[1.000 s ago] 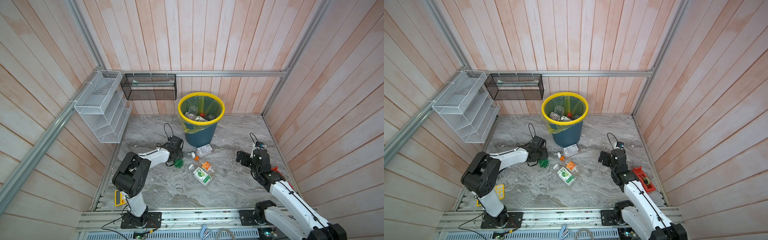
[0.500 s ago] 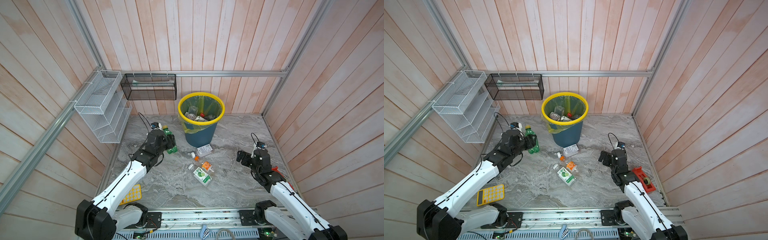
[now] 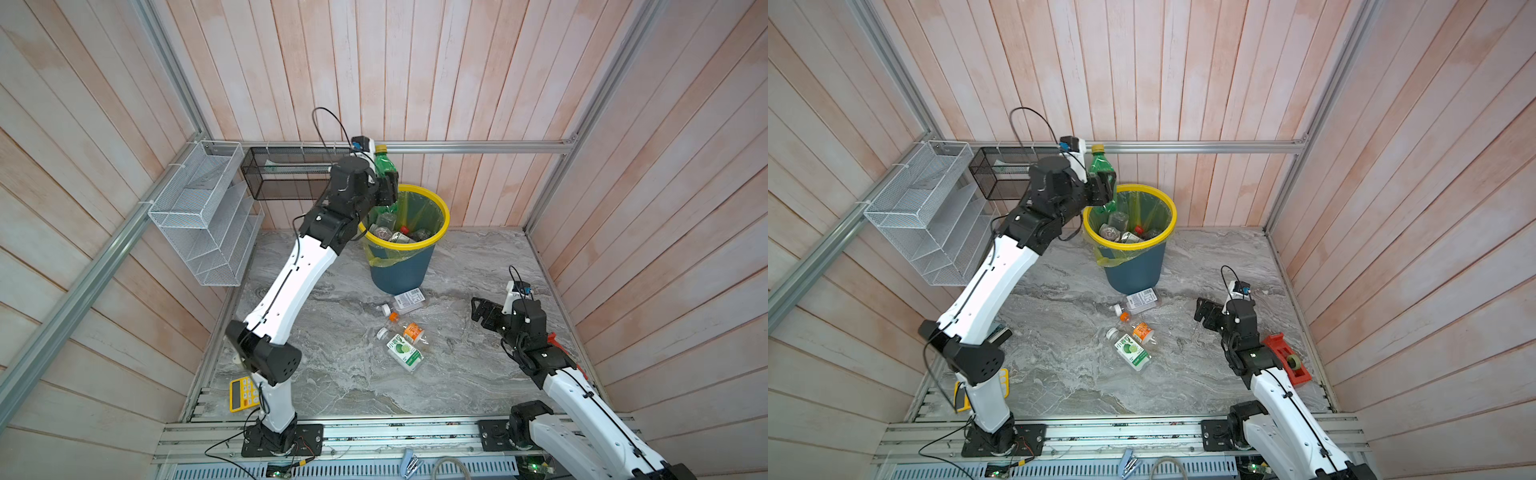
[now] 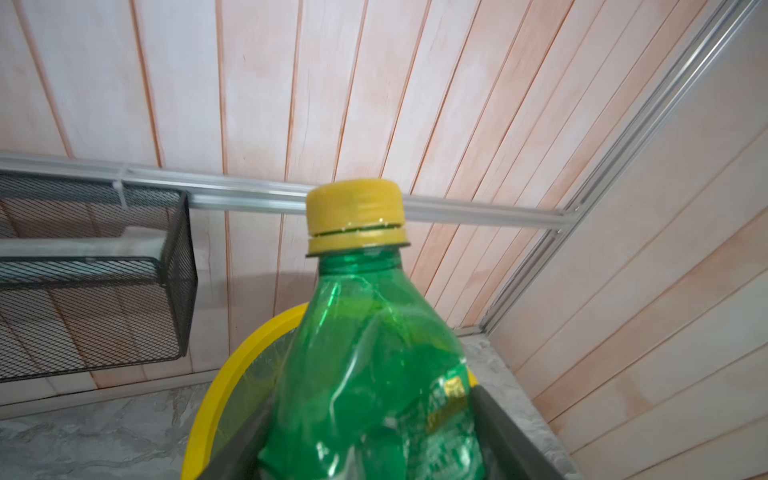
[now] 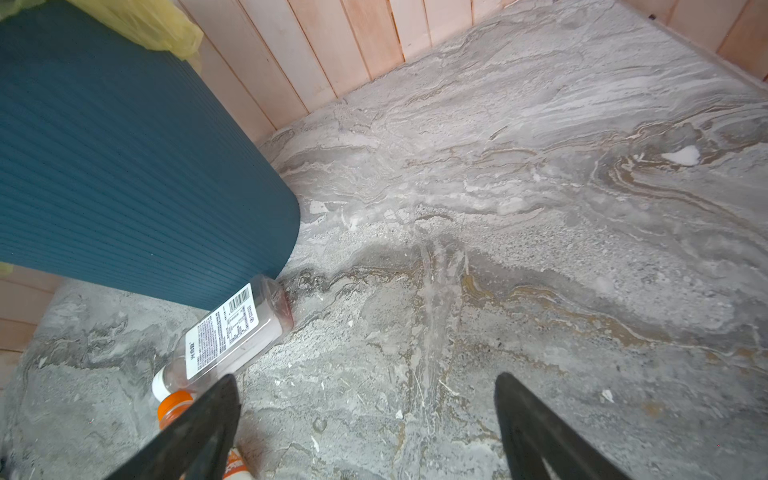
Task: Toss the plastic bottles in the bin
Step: 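Carry the green bottle over the bin and open the left gripper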
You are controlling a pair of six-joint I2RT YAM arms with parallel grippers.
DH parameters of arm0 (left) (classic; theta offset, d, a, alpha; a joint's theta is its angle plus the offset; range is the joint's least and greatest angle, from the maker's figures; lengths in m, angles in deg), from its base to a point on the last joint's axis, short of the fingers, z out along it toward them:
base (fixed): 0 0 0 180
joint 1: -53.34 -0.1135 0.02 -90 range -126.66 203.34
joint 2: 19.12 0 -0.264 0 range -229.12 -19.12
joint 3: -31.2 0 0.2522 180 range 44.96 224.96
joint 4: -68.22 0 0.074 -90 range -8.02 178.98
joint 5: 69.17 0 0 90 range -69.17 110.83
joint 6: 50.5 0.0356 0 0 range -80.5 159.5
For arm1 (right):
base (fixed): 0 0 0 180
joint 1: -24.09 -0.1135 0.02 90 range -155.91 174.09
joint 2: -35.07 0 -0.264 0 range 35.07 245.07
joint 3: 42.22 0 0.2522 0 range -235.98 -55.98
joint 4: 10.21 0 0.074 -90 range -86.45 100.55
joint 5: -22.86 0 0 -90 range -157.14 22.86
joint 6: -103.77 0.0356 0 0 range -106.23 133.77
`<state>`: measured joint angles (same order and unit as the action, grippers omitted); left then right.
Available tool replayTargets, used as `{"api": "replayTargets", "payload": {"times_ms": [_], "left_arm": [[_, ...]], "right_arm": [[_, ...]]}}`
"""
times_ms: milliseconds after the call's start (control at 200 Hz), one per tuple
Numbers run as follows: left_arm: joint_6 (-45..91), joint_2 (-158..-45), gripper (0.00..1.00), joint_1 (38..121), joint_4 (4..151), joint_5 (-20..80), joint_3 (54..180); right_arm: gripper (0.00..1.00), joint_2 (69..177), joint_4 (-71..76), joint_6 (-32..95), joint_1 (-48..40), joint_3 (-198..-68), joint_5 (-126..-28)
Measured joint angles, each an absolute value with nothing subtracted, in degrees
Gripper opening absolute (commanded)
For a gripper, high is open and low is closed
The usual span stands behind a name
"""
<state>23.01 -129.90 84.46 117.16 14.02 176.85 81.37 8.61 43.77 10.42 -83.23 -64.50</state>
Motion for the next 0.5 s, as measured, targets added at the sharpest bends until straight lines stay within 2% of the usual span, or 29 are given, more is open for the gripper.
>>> {"api": "replayTargets", "payload": {"times_ms": [70, 155, 275, 500], "left_arm": [[23.05, -131.78, 1.00, 84.48, 121.01, 14.42, 175.32], [22.94, -129.29, 1.00, 84.54, 120.96, 14.44, 167.76], [23.27, -119.67, 1.00, 85.07, 117.42, 13.87, 155.19], [24.30, -102.07, 1.00, 86.14, 107.50, 10.62, 143.48]], "right_arm": [[0.97, 80.98, 8.93, 43.68, 10.42, -83.23, -64.68], [0.97, 79.95, 9.57, 43.55, 10.42, -83.23, -64.64], [0.96, 79.36, 10.01, 43.39, 10.42, -83.43, -64.70], [0.92, 80.43, 10.84, 42.65, 10.42, -84.34, -66.73]]}}
